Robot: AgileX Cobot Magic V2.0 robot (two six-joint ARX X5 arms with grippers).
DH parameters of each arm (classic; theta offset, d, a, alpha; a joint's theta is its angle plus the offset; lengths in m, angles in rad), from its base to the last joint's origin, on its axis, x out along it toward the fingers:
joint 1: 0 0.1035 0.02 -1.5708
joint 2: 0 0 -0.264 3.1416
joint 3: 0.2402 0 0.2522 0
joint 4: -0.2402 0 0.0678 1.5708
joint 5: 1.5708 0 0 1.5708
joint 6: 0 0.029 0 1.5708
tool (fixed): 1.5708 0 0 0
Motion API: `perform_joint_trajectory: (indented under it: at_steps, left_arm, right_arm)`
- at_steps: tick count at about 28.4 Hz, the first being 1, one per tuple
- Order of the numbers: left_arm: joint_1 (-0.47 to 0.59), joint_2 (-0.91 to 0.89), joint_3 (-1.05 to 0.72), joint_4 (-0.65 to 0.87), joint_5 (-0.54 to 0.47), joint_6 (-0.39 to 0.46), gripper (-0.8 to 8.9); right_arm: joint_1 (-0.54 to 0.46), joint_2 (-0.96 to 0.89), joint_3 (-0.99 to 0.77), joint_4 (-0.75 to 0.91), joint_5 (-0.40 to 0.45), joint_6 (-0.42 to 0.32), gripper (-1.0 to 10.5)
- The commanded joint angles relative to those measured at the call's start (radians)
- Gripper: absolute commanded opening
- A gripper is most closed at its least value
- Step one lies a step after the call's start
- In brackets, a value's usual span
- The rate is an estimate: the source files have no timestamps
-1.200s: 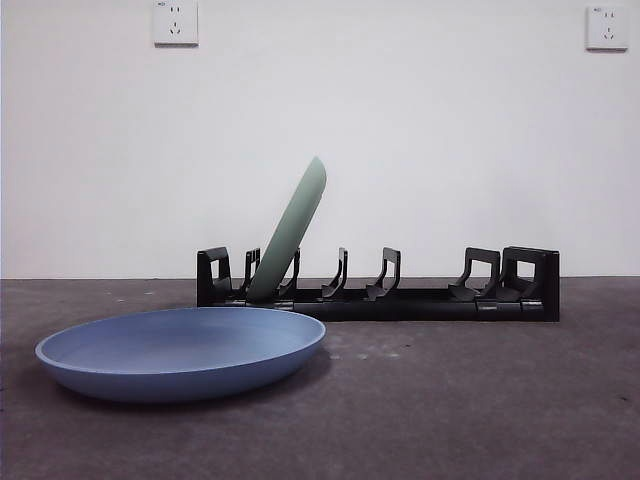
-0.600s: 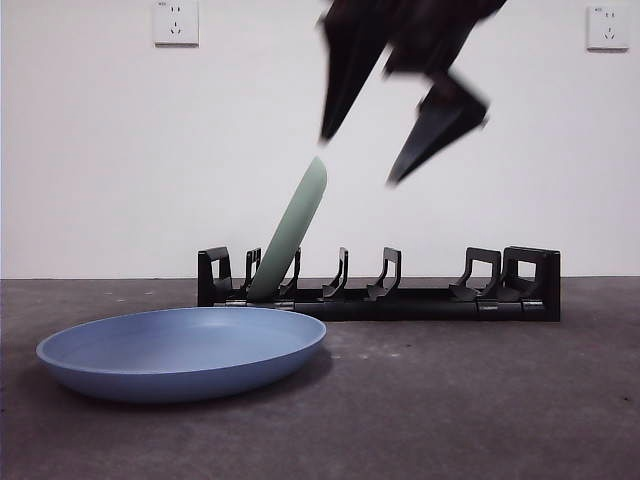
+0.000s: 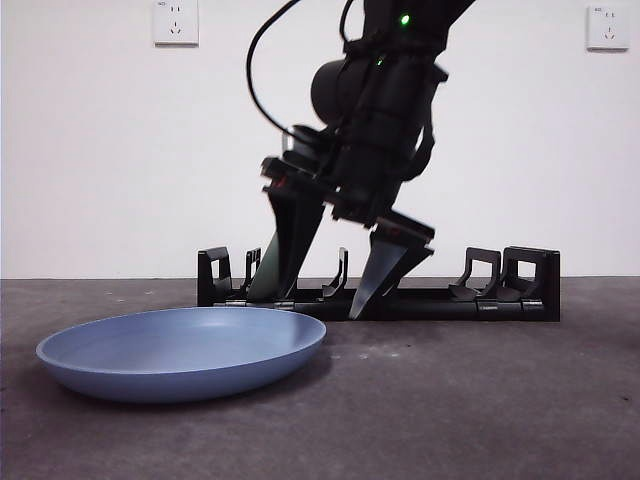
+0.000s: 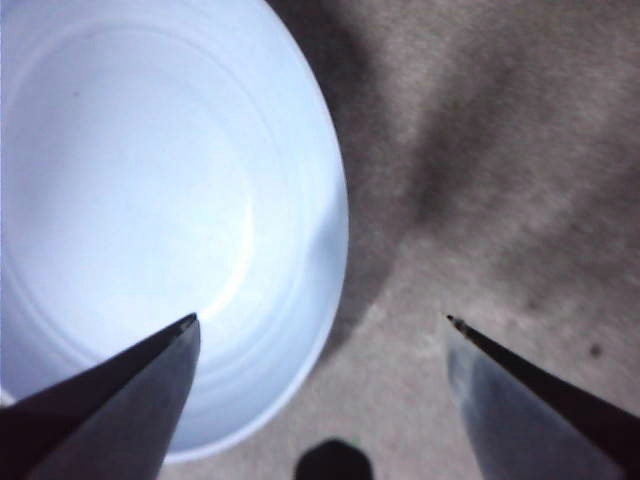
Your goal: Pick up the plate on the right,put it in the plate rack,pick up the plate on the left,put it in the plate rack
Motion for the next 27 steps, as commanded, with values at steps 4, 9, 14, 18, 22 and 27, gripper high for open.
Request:
perform_joint_trajectory:
  at_steps: [4, 9, 14, 18, 22, 27]
  left_arm:
    - [-0.003, 0.003, 0.002, 0.001, 0.002, 0.011, 4.19]
    - [-0.009, 0.003, 0.002, 0.001, 0.001, 0.012, 4.20]
    - [-0.011, 0.007, 0.002, 0.001, 0.002, 0.012, 4.20]
    - [-0.012, 0.010, 0.002, 0.000, 0.002, 0.011, 4.20]
    - [-0.014, 0.010, 0.002, 0.000, 0.002, 0.011, 4.19]
    - [-0.027, 0.011, 0.002, 0.000, 0.002, 0.012, 4.19]
  right_arm:
    - [0.014, 0.053, -0.011, 0.029, 0.004, 0.021, 4.0]
    - [0.020, 0.061, -0.011, 0.047, 0.004, 0.023, 2.8]
    - [0.024, 0.061, -0.011, 0.056, 0.004, 0.031, 2.4]
    - [0.027, 0.067, -0.011, 0.058, 0.004, 0.031, 2.4]
    - [0.027, 0.072, -0.011, 0.058, 0.004, 0.046, 2.0]
    - [0.027, 0.073, -0.011, 0.056, 0.004, 0.050, 1.5]
